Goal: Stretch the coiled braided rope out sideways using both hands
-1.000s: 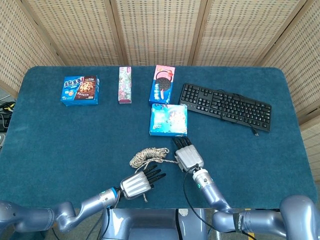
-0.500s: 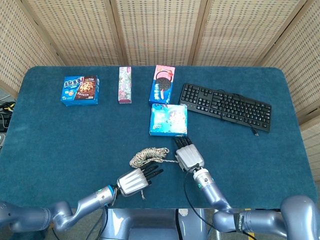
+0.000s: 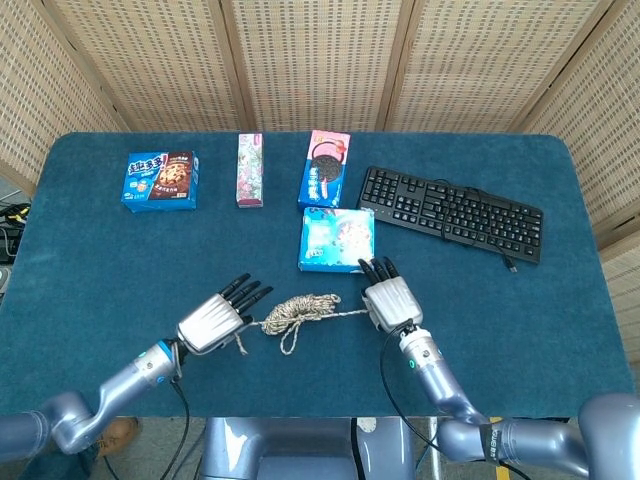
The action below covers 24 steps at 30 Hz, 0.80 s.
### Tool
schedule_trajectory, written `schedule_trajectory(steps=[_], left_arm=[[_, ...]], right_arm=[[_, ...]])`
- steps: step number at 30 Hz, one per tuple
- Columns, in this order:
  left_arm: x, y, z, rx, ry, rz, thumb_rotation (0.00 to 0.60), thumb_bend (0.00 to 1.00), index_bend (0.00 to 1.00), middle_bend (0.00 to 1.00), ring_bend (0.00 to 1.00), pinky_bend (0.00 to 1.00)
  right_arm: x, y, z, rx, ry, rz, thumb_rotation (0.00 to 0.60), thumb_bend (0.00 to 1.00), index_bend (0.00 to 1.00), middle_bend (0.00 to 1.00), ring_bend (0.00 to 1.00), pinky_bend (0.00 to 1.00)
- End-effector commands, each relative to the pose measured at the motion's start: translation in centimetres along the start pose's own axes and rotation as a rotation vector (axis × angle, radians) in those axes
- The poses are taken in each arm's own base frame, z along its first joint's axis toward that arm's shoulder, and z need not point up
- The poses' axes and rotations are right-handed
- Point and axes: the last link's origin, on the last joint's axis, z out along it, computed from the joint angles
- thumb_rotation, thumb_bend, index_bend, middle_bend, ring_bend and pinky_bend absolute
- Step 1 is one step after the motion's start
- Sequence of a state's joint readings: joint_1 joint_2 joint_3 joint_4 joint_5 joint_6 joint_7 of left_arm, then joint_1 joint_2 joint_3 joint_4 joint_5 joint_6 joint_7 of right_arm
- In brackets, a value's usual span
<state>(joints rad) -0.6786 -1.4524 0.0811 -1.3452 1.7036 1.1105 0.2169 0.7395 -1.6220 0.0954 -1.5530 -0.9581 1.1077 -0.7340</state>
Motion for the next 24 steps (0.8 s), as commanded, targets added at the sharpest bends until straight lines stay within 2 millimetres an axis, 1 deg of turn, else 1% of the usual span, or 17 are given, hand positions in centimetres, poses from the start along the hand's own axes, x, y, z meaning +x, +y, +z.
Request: schedule_trajectory(steps=[1, 4, 6, 7, 12, 15, 20, 24], left_arm=[[-0.1, -3.3, -2.0, 0.088, -0.011, -0.003, 0.600, 0.50, 0.70, 0.00, 0.00, 0.00], [-0.2, -4.9, -2.9, 0.130, -0.015, -0.003, 0.600, 0.49, 0.70, 0.00, 0.00, 0.00], [-0.5, -6.6, -4.1, 0.182, -0.017, -0.003, 0.600, 0.50, 0.70, 0.00, 0.00, 0.00], [-0.6, -6.9, -4.3, 0.188, -0.016, -0.004, 0.600, 0.50, 0.70, 0.00, 0.00, 0.00], [-1.6, -9.6, -6.1, 0.271, -0.023, -0.032, 0.600, 0.50, 0.70, 0.00, 0.00, 0.00], [-2.1, -10.5, -6.7, 0.297, -0.025, -0.049, 0.600, 0.50, 0.70, 0.00, 0.00, 0.00], [-2.7, -11.2, -7.3, 0.322, -0.025, -0.067, 0.600, 0.49, 0.70, 0.00, 0.00, 0.00], [-3.0, -11.3, -7.3, 0.330, -0.019, -0.082, 0.600, 0.50, 0.70, 0.00, 0.00, 0.00]], right_arm=[[0.2, 0.9, -0.5, -0.017, 0.001, -0.012, 0.600, 0.48, 0.68, 0.02, 0.00, 0.00], [0.3, 1.8, -0.9, -0.031, 0.005, -0.025, 0.600, 0.48, 0.68, 0.02, 0.00, 0.00], [0.3, 2.9, -1.5, -0.051, 0.006, -0.050, 0.600, 0.48, 0.68, 0.02, 0.00, 0.00], [0.3, 3.1, -1.6, -0.053, 0.006, -0.053, 0.600, 0.48, 0.68, 0.02, 0.00, 0.00], [0.1, 5.8, -3.0, -0.098, 0.002, -0.080, 0.600, 0.48, 0.68, 0.02, 0.00, 0.00], [0.1, 7.2, -3.7, -0.118, 0.002, -0.087, 0.600, 0.48, 0.68, 0.02, 0.00, 0.00], [-0.1, 9.1, -4.7, -0.147, 0.001, -0.087, 0.600, 0.48, 0.68, 0.03, 0.00, 0.00], [-0.3, 9.7, -5.0, -0.154, -0.003, -0.082, 0.600, 0.48, 0.68, 0.02, 0.00, 0.00]])
